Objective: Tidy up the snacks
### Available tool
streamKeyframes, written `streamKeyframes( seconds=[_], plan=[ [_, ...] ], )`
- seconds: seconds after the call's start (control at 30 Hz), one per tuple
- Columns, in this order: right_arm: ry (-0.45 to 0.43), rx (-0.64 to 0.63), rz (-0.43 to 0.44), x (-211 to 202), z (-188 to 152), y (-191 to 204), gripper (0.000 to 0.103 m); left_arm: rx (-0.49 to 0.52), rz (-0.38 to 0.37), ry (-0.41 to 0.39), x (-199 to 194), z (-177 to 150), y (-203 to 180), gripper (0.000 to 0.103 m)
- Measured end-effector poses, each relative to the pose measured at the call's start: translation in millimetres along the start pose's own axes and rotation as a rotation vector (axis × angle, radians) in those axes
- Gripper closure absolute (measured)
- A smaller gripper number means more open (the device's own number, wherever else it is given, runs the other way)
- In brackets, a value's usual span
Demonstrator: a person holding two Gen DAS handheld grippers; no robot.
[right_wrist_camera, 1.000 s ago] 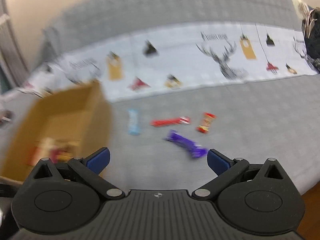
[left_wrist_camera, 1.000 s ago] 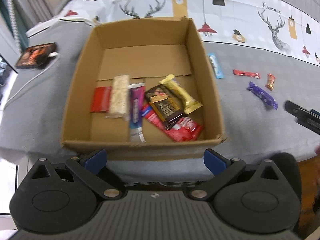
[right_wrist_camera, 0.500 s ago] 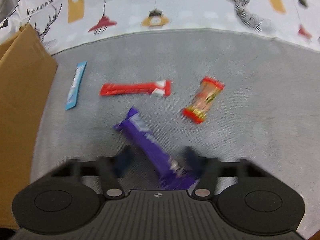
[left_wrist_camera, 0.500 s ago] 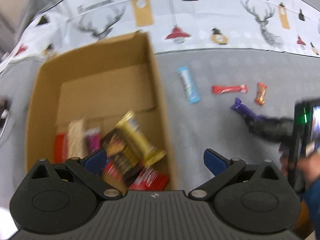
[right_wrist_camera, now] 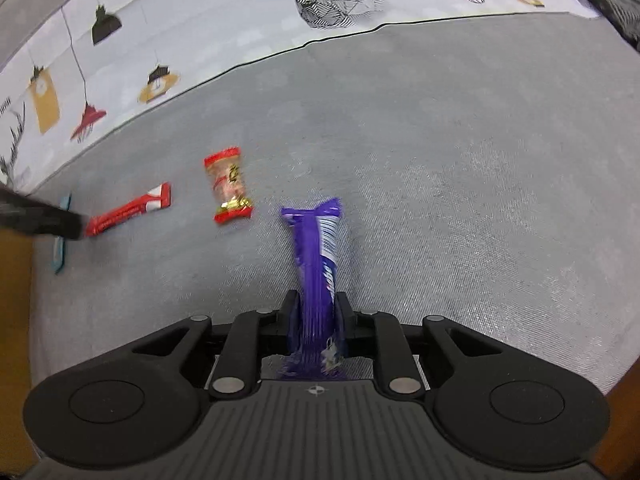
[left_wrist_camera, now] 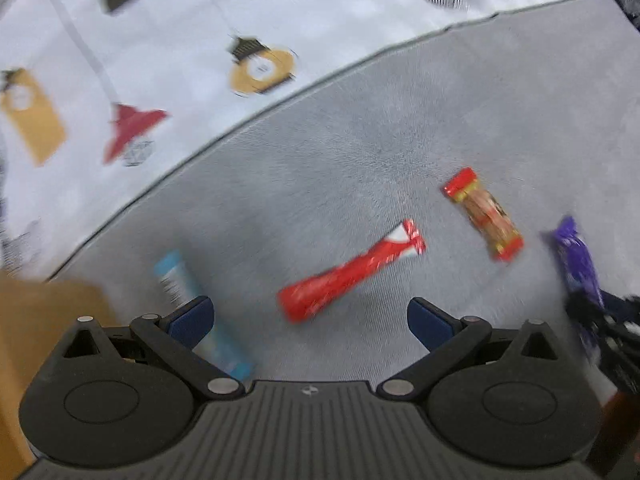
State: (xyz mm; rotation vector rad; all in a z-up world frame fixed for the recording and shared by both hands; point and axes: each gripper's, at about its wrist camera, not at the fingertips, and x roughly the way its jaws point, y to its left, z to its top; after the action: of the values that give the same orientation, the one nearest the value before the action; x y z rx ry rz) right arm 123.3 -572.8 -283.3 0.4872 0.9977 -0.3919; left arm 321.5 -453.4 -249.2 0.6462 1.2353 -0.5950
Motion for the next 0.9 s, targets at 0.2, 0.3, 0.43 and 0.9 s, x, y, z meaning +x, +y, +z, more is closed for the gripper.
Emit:
streamKeyframes(
  seconds=[0.2,0.3,0.43,0.9],
  plan=[
    [-0.015,-0.021,0.028,4,4,2,0.063,-0.025,-0.005,0.039,36,16,-2,0.001],
    [-0.035,-0.04,0.012,4,4,6,0.062,-0.052,-0.077,0.02,27,15,0,0.05],
    [-0.067,-0.075,-0.054,3,1,11,0.088,-0.104,-0.075,0.002,10,10,5,0.097],
    [-0.209,-0.064,0.085,-133,-27,55,0.088,-0.281,-0.157,-0.215,-154,-110,32,0.097]
  ],
)
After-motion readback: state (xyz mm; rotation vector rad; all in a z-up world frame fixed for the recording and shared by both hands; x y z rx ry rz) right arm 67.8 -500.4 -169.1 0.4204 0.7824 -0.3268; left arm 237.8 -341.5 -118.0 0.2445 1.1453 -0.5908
